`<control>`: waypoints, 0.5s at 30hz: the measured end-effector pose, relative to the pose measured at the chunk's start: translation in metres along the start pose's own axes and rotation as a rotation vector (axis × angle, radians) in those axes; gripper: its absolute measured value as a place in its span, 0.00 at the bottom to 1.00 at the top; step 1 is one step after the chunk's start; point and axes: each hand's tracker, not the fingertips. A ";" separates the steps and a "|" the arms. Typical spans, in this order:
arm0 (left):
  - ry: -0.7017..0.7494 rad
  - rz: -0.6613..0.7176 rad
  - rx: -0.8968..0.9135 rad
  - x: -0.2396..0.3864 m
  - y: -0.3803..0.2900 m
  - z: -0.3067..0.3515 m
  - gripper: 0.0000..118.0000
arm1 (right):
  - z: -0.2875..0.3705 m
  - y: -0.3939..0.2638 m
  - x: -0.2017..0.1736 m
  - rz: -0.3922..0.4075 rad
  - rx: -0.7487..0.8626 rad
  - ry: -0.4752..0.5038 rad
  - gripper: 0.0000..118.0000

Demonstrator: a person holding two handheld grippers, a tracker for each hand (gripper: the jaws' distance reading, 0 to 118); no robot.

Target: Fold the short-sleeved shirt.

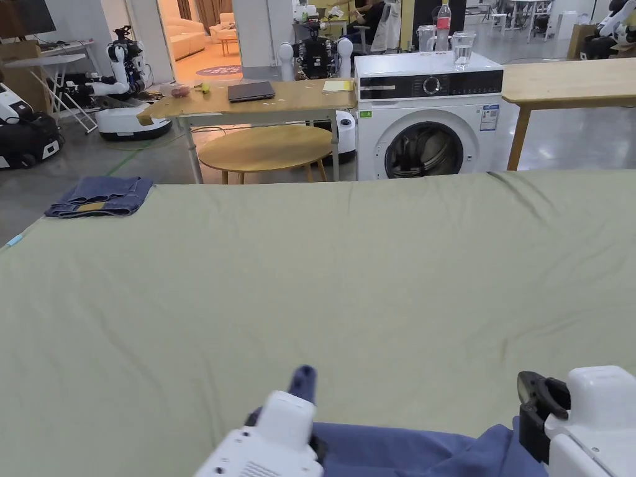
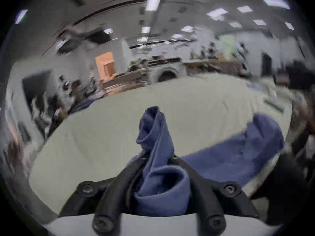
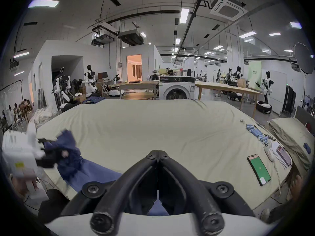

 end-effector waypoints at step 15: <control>-0.131 0.458 -0.087 -0.061 0.017 0.009 0.84 | -0.002 -0.026 0.016 -0.015 -0.047 0.005 0.00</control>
